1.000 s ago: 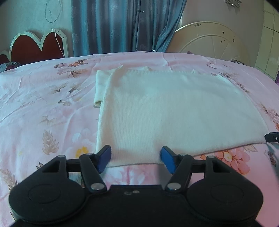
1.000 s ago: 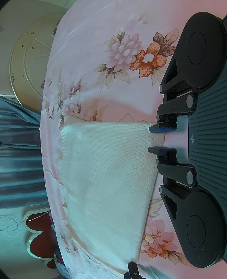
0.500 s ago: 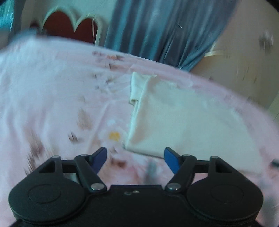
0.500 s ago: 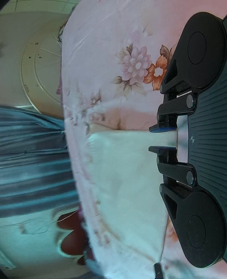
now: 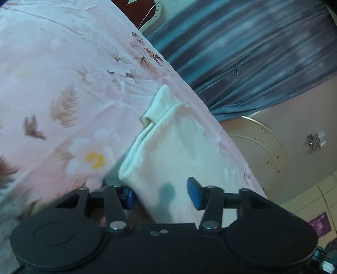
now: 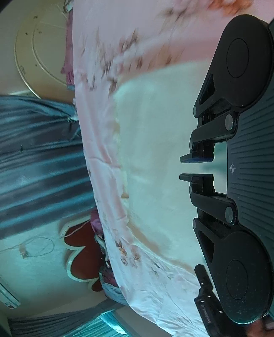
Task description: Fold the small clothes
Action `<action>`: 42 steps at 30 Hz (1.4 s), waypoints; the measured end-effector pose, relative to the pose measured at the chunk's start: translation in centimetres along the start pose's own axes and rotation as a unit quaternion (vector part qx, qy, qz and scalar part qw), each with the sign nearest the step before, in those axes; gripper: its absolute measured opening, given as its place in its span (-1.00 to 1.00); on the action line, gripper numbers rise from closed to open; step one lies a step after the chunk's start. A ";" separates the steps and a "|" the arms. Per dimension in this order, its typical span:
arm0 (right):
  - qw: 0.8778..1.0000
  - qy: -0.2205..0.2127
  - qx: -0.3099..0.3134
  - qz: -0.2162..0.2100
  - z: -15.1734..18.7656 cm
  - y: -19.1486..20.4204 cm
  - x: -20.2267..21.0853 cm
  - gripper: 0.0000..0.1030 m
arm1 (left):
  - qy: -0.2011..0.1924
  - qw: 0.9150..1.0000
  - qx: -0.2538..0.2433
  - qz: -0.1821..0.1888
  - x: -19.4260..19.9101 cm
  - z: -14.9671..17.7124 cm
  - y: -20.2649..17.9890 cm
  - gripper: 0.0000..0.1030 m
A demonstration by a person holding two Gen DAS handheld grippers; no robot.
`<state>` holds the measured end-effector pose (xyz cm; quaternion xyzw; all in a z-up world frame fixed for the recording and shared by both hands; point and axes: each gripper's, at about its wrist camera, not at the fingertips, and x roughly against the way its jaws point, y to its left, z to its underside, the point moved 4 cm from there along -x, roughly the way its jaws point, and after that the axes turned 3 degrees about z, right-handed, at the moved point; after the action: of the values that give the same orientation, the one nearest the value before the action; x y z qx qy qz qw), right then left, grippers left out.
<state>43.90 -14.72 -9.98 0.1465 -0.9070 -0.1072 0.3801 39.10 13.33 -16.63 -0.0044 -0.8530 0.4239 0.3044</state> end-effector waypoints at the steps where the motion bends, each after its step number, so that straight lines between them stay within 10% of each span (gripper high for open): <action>1: 1.000 0.005 0.001 -0.002 -0.5 0.2 -1.1 -0.93 | 0.004 1.000 -0.001 -0.007 -0.5 -0.1 0.0 -0.76; 16: 0.999 0.033 0.023 0.003 -1.0 1.9 -6.5 -1.00 | -0.016 1.000 0.012 -0.010 -0.3 -0.3 0.4 -0.54; 27: 0.997 0.054 0.003 -0.047 -1.0 0.0 -7.9 -1.00 | -0.022 0.994 -0.086 -0.061 0.6 -0.6 -4.6 -0.87; 42: 0.985 -0.065 -0.157 -0.029 -4.5 -20.3 5.8 -1.00 | 0.113 0.944 -0.311 0.018 -5.8 11.4 -25.0 -0.86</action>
<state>47.03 -36.03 -9.25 0.1037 -0.8970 -0.2685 0.3355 44.10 -12.39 -6.67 -0.1621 -0.9021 0.1402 0.3746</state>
